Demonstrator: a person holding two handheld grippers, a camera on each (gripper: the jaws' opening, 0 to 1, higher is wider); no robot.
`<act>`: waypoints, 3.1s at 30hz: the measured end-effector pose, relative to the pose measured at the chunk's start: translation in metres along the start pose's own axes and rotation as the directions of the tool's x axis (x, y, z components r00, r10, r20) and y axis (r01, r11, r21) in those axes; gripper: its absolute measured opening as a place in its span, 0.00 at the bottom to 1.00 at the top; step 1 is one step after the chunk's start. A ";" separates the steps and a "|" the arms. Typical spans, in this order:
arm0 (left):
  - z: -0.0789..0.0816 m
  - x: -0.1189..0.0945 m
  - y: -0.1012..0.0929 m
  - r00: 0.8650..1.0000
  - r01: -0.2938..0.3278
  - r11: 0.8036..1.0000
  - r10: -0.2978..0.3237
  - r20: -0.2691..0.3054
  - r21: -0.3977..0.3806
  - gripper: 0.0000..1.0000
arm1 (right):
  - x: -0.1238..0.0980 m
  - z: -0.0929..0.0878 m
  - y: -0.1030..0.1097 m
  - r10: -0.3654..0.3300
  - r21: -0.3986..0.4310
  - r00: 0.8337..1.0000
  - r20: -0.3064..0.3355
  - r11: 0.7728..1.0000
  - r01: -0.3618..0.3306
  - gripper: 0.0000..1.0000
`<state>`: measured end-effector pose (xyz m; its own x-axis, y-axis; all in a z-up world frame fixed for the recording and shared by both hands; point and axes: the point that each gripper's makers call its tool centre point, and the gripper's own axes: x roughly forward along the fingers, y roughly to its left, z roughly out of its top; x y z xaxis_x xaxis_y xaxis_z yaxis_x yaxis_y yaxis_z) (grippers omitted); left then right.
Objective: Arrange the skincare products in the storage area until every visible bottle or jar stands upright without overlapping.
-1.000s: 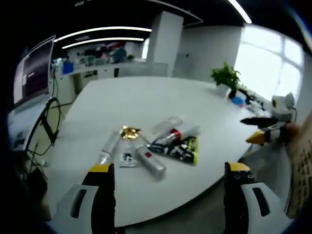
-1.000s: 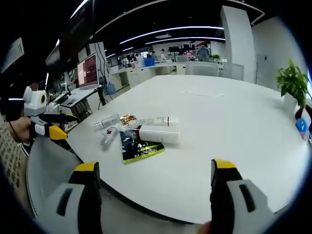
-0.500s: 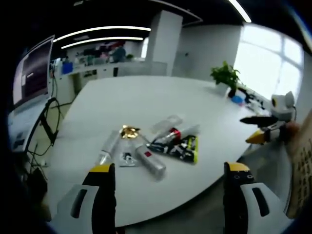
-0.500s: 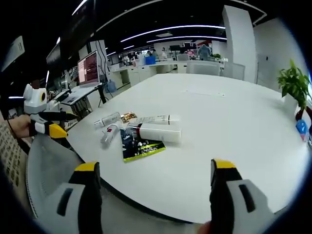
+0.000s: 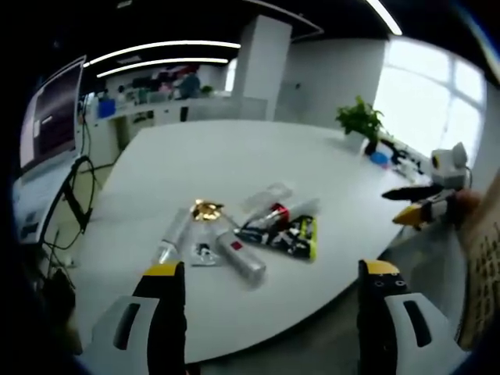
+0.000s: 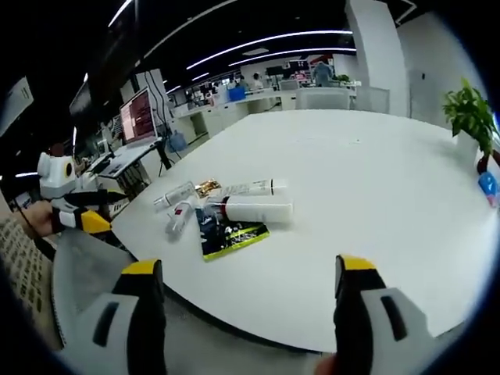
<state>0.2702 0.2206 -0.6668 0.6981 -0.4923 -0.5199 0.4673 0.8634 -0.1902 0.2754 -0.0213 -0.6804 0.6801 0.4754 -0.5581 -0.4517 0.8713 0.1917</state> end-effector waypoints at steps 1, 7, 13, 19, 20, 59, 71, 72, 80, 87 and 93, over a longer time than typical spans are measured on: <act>0.000 0.000 0.000 1.000 -0.002 1.000 0.002 0.002 0.000 0.89 | 0.001 -0.001 0.001 0.007 -0.003 1.000 -0.007 1.000 -0.007 0.88; 0.001 0.000 0.001 1.000 0.000 1.000 0.000 0.006 -0.005 0.89 | 0.006 0.007 0.006 0.036 -0.082 0.999 -0.015 0.996 -0.037 0.82; 0.000 0.000 0.002 1.000 0.002 1.000 -0.002 0.002 -0.004 0.89 | 0.015 0.016 -0.002 0.060 -0.122 0.998 -0.028 0.990 -0.063 0.79; 0.000 0.001 0.002 1.000 0.005 1.000 -0.005 0.003 -0.009 0.89 | 0.032 0.022 -0.011 0.096 -0.179 0.994 -0.058 0.978 -0.105 0.77; 0.000 0.000 0.001 1.000 0.006 1.000 -0.006 0.002 -0.010 0.89 | 0.036 0.023 -0.012 0.103 -0.203 0.992 -0.068 0.972 -0.115 0.77; -0.002 0.001 0.006 1.000 -0.001 0.998 0.000 -0.010 -0.056 0.88 | 0.136 0.042 -0.007 0.240 -0.510 0.915 -0.323 0.770 -0.382 0.68; -0.002 0.001 0.008 1.000 -0.007 0.997 0.007 -0.009 -0.071 0.87 | 0.159 0.039 0.003 0.239 -0.589 0.889 -0.391 0.677 -0.441 0.58; -0.002 0.001 0.009 1.000 -0.008 0.997 0.007 -0.009 -0.072 0.87 | 0.161 0.038 0.004 0.239 -0.597 0.884 -0.402 0.663 -0.451 0.56; -0.002 0.001 0.010 1.000 -0.011 0.997 0.010 -0.007 -0.081 0.87 | 0.176 0.026 0.017 0.228 -0.662 0.825 -0.517 0.505 -0.554 0.42; -0.001 0.000 0.012 1.000 -0.021 0.996 0.021 0.001 -0.090 0.87 | 0.188 0.020 0.022 0.209 -0.634 0.754 -0.623 0.430 -0.643 0.37; 0.000 0.000 0.013 1.000 -0.027 0.995 0.028 0.007 -0.096 0.87 | 0.195 0.016 0.026 0.195 -0.603 0.696 -0.691 0.377 -0.703 0.29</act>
<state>0.2761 0.2321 -0.6695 0.7147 -0.4689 -0.5191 0.3938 0.8830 -0.2554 0.4054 0.0956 -0.7712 -0.0134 0.4172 -0.9087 -0.9966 -0.0794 -0.0217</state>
